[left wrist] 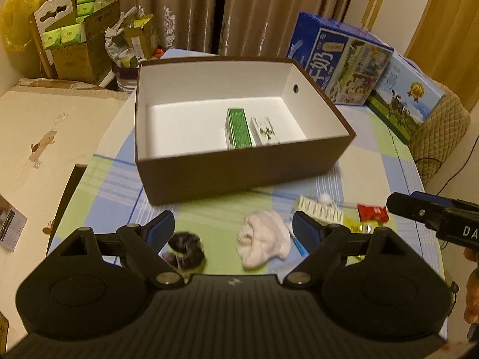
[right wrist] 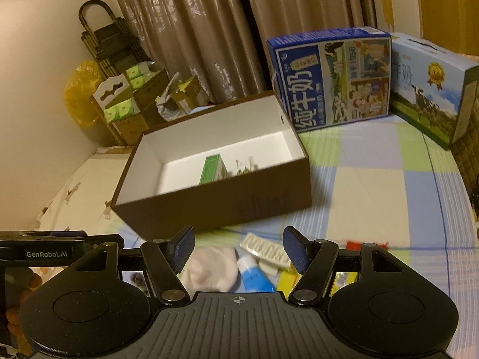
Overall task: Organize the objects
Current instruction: 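Withdraw both tools from the brown box back over the table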
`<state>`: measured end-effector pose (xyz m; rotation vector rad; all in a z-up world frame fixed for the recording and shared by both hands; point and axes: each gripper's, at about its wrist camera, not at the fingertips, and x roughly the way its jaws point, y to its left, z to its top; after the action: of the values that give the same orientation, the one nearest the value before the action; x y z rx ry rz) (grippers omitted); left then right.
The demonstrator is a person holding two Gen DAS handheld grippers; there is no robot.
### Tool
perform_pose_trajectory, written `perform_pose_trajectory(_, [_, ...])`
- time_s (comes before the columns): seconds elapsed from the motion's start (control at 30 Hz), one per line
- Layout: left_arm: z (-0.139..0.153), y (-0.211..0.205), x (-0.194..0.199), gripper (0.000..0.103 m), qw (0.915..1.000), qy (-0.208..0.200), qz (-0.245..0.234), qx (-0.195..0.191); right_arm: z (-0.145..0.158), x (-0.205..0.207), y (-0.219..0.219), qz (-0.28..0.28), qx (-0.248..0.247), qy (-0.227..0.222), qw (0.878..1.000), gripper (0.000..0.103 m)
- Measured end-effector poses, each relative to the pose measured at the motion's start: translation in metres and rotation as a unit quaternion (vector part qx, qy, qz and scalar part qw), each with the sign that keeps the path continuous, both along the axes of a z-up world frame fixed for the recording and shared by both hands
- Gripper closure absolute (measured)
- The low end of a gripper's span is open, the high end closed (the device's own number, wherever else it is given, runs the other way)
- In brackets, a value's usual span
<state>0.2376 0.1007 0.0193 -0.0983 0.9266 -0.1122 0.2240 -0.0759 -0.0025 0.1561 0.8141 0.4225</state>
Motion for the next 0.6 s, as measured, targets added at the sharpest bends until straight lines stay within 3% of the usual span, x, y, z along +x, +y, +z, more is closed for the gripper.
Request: perform_pose_trajectory(0.6, [-0.015, -0.012, -0.045, 0.020, 0.9996, 0.024, -0.009, 0.009, -0.016, -0.048, -0.033, -0.008, -0.004, 0.033, 0.999, 0.040])
